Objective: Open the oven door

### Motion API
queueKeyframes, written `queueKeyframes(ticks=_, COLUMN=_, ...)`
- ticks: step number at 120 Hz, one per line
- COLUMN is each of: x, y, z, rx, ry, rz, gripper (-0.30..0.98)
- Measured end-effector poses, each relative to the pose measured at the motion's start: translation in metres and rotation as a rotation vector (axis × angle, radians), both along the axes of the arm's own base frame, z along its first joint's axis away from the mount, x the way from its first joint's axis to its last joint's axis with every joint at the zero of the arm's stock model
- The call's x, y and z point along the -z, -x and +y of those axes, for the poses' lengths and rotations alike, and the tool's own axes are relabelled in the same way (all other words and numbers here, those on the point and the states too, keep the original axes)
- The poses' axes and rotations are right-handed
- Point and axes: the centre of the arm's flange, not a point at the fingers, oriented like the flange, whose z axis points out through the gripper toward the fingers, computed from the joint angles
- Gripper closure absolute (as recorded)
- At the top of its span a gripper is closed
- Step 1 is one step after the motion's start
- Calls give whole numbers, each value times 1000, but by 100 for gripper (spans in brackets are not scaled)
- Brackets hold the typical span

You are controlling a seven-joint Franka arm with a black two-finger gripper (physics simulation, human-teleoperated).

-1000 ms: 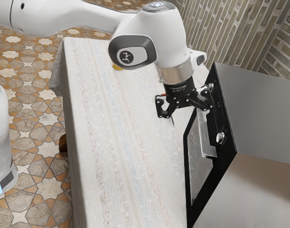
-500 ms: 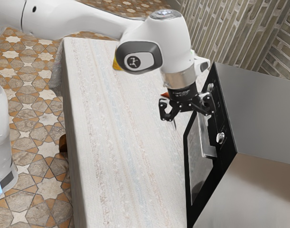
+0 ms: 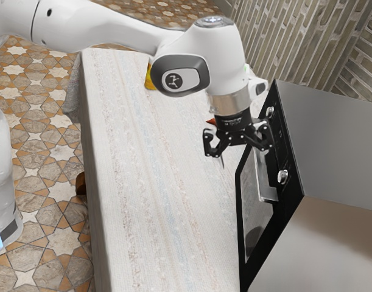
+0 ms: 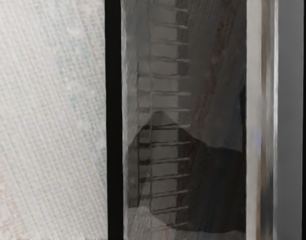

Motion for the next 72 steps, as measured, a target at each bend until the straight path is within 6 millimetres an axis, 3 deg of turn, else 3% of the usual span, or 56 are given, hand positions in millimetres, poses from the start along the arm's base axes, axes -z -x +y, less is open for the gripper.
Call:
queueKeyframes(ticks=49, x=9, y=18, z=13, rx=-38, ry=20, rz=22, gripper=0)
queueKeyframes(ticks=72, x=15, y=47, z=27, rx=-91, ry=29, rz=15, gripper=0)
